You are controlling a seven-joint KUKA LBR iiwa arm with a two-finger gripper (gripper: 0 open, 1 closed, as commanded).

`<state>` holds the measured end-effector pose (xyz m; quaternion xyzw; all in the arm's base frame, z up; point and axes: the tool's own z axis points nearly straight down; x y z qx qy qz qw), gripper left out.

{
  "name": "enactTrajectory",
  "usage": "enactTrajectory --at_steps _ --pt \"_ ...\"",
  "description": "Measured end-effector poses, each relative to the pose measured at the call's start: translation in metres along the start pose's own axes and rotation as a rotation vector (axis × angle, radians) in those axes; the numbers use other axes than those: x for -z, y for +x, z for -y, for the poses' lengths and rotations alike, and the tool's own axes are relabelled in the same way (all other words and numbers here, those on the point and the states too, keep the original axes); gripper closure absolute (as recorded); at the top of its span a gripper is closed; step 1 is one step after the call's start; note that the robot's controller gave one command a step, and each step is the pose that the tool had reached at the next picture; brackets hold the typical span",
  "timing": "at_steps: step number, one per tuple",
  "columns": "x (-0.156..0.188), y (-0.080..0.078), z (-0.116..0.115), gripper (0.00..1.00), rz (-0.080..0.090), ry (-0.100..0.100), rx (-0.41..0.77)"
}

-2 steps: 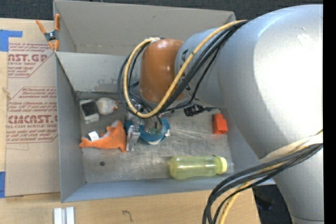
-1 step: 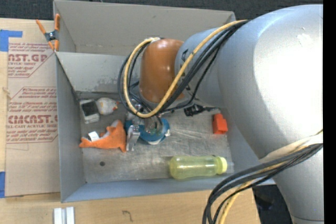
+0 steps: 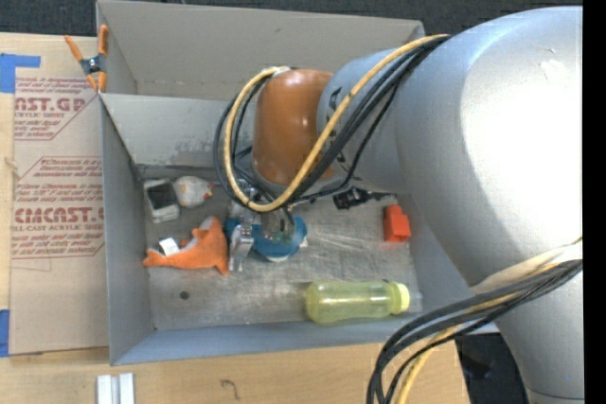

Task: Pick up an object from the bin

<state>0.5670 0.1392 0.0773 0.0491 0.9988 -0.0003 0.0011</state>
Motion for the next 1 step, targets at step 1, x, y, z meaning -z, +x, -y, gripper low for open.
enactTrajectory --at_steps 1 --pt "0.0179 0.0031 0.0014 1.0 -0.009 0.003 -0.001"
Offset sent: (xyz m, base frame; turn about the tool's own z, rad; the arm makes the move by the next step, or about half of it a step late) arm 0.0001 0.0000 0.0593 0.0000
